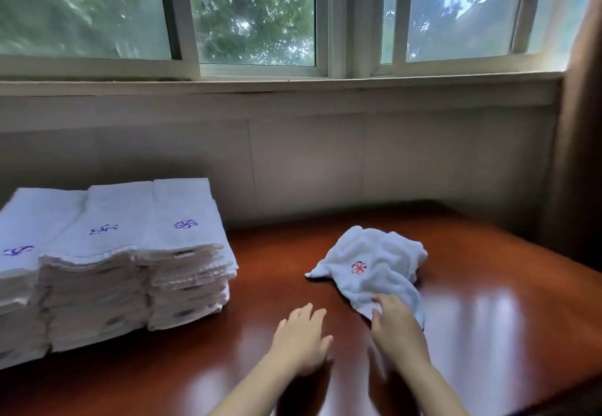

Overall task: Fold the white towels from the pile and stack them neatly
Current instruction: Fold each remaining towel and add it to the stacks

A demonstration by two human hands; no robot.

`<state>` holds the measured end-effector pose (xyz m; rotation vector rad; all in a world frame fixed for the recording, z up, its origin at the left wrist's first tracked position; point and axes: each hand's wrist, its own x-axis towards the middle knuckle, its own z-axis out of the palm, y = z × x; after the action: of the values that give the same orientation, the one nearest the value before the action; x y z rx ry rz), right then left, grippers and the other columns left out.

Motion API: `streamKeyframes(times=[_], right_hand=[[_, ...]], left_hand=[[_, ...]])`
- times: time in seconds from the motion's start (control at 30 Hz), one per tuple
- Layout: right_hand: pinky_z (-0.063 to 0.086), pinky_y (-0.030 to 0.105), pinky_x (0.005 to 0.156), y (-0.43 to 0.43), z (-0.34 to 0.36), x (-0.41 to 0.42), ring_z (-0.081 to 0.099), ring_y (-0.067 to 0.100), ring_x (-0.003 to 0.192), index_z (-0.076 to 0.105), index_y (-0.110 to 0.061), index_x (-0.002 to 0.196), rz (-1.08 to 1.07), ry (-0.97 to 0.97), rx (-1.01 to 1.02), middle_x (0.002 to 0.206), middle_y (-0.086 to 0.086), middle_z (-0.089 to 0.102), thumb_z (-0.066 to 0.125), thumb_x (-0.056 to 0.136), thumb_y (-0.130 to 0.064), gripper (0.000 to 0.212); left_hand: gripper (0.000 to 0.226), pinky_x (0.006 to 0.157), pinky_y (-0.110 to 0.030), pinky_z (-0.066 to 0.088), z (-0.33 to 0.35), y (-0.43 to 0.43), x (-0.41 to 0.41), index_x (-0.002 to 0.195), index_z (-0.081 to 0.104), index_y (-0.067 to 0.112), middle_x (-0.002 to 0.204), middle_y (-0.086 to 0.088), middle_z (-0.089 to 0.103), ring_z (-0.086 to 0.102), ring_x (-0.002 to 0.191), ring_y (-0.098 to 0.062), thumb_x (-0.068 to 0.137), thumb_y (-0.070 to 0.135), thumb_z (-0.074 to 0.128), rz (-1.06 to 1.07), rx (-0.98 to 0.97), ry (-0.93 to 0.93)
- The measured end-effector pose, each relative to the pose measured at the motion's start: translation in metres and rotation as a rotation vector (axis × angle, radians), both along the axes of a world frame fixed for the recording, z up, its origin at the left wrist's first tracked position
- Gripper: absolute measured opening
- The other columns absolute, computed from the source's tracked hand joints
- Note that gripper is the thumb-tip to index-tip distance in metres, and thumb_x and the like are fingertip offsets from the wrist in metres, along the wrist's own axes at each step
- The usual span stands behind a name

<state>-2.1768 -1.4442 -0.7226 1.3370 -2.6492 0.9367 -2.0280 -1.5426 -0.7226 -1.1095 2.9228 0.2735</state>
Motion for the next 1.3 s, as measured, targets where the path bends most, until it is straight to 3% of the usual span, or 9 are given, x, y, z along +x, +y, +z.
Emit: streamKeyframes(times=[0.17, 0.33, 0.43, 0.63, 0.73, 0.97, 1.07, 1.17, 1.3], right_hand=[[0.031, 0.034, 0.104, -0.001, -0.017, -0.017, 0.039, 0.016, 0.129, 0.046, -0.021, 0.126, 0.001, 0.069, 0.24, 0.133, -0.004, 0.048, 0.037, 0.094, -0.02, 0.033], [0.037, 0.029, 0.09, -0.003, -0.024, -0.027, 0.049, 0.019, 0.116, 0.052, -0.015, 0.114, -0.037, 0.122, 0.293, 0.123, 0.0, 0.052, 0.034, 0.094, -0.01, 0.027], [0.039, 0.028, 0.089, -0.005, -0.022, -0.028, 0.049, 0.018, 0.118, 0.054, -0.014, 0.117, -0.024, 0.146, 0.289, 0.124, 0.001, 0.053, 0.036, 0.092, -0.005, 0.032], [0.032, 0.028, 0.068, -0.008, -0.006, -0.008, 0.059, 0.021, 0.106, 0.048, -0.018, 0.108, 0.119, 0.064, 0.274, 0.115, 0.005, 0.064, 0.032, 0.102, -0.027, 0.02], [0.034, 0.03, 0.079, -0.006, 0.003, 0.01, 0.054, 0.029, 0.096, 0.035, -0.021, 0.092, 0.229, 0.112, 0.286, 0.111, 0.006, 0.065, 0.032, 0.101, -0.037, 0.018], [0.034, 0.027, 0.076, -0.003, 0.024, 0.053, 0.053, 0.021, 0.11, 0.06, -0.014, 0.109, 0.567, 0.021, 0.367, 0.117, 0.006, 0.063, 0.045, 0.096, -0.027, 0.024], [0.034, 0.026, 0.072, 0.001, 0.033, 0.081, 0.054, 0.018, 0.096, 0.062, -0.014, 0.107, 0.676, -0.001, 0.383, 0.102, 0.005, 0.062, 0.048, 0.097, -0.033, 0.026], [0.044, 0.027, 0.073, 0.006, 0.039, 0.097, 0.054, 0.012, 0.076, 0.059, -0.024, 0.093, 0.708, -0.08, 0.334, 0.087, -0.004, 0.059, 0.047, 0.096, -0.035, 0.016], [0.044, 0.03, 0.07, 0.004, 0.039, 0.102, 0.055, 0.015, 0.08, 0.056, -0.027, 0.084, 0.588, 0.011, 0.219, 0.082, -0.008, 0.058, 0.046, 0.095, -0.027, 0.015]], left_hand=[[0.057, 0.116, -0.042, 0.022, -0.013, -0.007, -0.041, 0.15, 0.023, 0.02, 0.159, -0.002, 0.016, 0.016, 0.145, -0.019, 0.097, 0.031, 0.042, -0.069, 0.052, 0.047], [0.042, 0.1, -0.034, 0.038, -0.028, -0.007, -0.072, 0.129, 0.049, 0.025, 0.133, 0.004, 0.053, 0.046, 0.124, -0.02, 0.091, 0.013, 0.036, -0.135, 0.082, 0.266], [0.052, 0.092, -0.03, 0.034, -0.037, -0.008, -0.082, 0.141, 0.04, 0.03, 0.134, 0.006, 0.048, 0.044, 0.12, -0.02, 0.092, 0.014, 0.036, -0.114, -0.043, 0.269], [0.031, 0.074, -0.029, 0.029, -0.027, 0.0, -0.083, 0.121, 0.053, 0.022, 0.116, -0.001, 0.044, 0.043, 0.112, -0.022, 0.094, 0.021, 0.037, -0.039, -0.095, 0.211], [0.025, 0.073, -0.03, 0.036, -0.02, -0.001, -0.056, 0.113, 0.054, 0.019, 0.117, -0.002, 0.041, 0.043, 0.11, -0.023, 0.093, 0.028, 0.041, -0.031, -0.083, 0.191], [0.018, 0.073, -0.027, 0.038, -0.004, 0.006, 0.056, 0.094, 0.058, 0.021, 0.11, 0.008, 0.038, 0.046, 0.104, -0.017, 0.083, 0.032, 0.048, -0.025, -0.07, 0.091], [0.018, 0.073, -0.027, 0.04, -0.001, 0.013, 0.107, 0.096, 0.055, 0.022, 0.119, 0.005, 0.039, 0.047, 0.106, -0.018, 0.084, 0.032, 0.047, 0.0, -0.1, 0.026], [0.019, 0.078, -0.03, 0.044, 0.001, 0.014, 0.161, 0.099, 0.053, 0.024, 0.121, 0.007, 0.039, 0.049, 0.106, -0.017, 0.084, 0.032, 0.047, 0.082, -0.1, 0.003], [0.015, 0.079, -0.029, 0.044, 0.004, 0.007, 0.234, 0.098, 0.055, 0.033, 0.113, 0.011, 0.044, 0.05, 0.103, -0.012, 0.086, 0.033, 0.046, 0.268, -0.023, -0.014]])
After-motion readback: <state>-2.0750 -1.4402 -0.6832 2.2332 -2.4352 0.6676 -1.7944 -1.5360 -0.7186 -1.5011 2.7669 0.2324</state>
